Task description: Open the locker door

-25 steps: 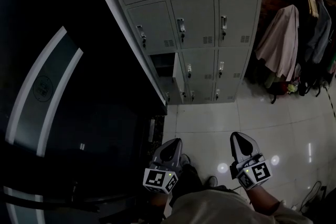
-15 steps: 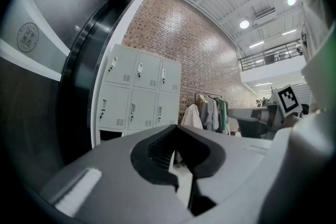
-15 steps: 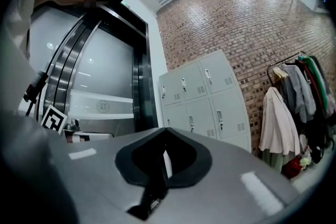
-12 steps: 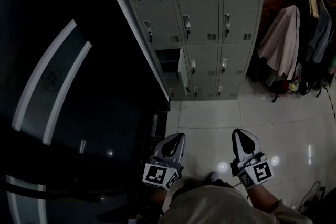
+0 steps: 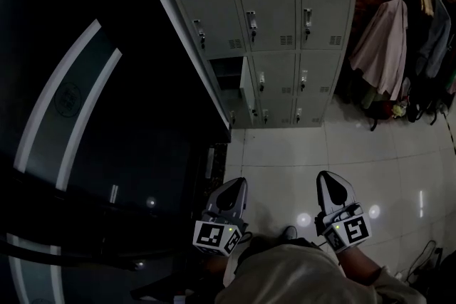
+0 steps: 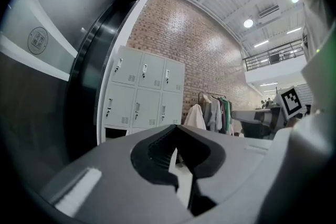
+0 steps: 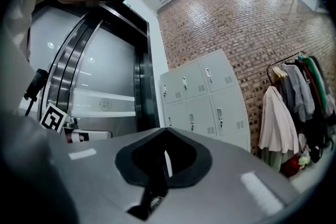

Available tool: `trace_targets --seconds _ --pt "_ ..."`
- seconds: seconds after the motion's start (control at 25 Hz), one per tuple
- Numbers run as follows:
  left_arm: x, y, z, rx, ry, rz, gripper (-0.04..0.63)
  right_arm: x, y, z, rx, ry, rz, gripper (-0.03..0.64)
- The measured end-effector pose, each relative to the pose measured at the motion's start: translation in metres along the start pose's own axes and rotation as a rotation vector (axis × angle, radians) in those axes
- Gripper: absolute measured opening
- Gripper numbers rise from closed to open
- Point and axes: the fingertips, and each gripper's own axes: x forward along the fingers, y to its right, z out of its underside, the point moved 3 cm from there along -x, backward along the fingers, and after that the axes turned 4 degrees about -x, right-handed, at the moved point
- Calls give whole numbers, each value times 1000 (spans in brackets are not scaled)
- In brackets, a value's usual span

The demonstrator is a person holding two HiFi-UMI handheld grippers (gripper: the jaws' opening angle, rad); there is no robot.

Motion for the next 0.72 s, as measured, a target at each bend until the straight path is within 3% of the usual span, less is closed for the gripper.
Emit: trace_targets --seconds 0.12,0.28,0.44,0.56,0.72 --pt "5 10 2 5 1 28 71 0 3 -5 -3 39 3 0" --pt "9 17 3 14 6 32 71 -4 5 3 -4 -20 -24 0" --pt "8 14 10 13 -4 25 71 8 6 -2 37 109 -41 0" --pt "4 7 13 31 -16 6 71 12 -2 5 33 70 -64 0" --pt "6 -6 17 53 -24 -19 71 23 -2 0 9 117 -73 0"
